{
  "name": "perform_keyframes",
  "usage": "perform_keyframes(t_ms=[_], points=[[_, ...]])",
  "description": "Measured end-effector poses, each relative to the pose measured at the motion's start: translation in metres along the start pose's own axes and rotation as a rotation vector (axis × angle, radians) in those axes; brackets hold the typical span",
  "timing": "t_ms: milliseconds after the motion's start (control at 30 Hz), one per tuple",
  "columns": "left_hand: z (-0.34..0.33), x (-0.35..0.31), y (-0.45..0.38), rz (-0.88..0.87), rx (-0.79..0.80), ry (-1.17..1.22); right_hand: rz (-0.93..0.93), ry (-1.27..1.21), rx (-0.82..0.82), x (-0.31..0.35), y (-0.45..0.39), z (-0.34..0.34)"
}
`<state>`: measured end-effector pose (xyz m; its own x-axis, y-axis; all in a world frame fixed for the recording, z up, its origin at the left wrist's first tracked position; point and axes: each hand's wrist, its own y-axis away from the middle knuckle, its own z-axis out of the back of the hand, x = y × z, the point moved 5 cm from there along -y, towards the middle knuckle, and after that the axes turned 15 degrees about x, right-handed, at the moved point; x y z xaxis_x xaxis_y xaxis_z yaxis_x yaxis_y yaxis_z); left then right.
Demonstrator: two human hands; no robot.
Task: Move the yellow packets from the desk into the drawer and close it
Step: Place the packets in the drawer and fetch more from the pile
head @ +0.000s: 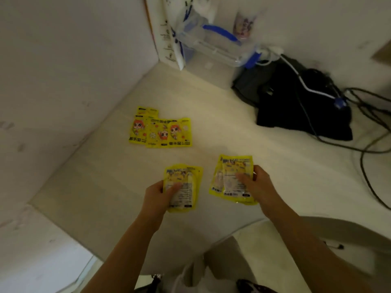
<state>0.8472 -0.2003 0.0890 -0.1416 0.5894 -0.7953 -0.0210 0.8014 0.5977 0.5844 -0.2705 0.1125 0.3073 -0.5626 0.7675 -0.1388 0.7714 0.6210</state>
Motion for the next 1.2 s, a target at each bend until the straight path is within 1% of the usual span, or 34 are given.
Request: perform_keyframes(t_ms=[167,467,733,867,1000,1200], points=[[-0.044,0.013,0.009,0.006,0.148,-0.145,-0.044,-0.139,-0.127,-0.053,0.06,0.026],[-0.161,0.046,0.024,-0.004,0.402,-0.385,-0.099,-0.399,-0.354,-0.162,0.17,0.082],[-0.277,0.103,0.084,-0.003,0.608,-0.522,-0.167,-0.567,-0.542,-0.272,0.28,0.122],[-0.331,0.147,0.133,0.016,0.663,-0.521,-0.189,-0.621,-0.589,-0.329,0.339,0.141],[-0.378,0.198,0.179,0.08,0.696,-0.523,-0.206,-0.678,-0.615,-0.38,0.392,0.16],[-0.442,0.241,0.223,0.106,0.732,-0.547,-0.228,-0.756,-0.652,-0.429,0.443,0.189]])
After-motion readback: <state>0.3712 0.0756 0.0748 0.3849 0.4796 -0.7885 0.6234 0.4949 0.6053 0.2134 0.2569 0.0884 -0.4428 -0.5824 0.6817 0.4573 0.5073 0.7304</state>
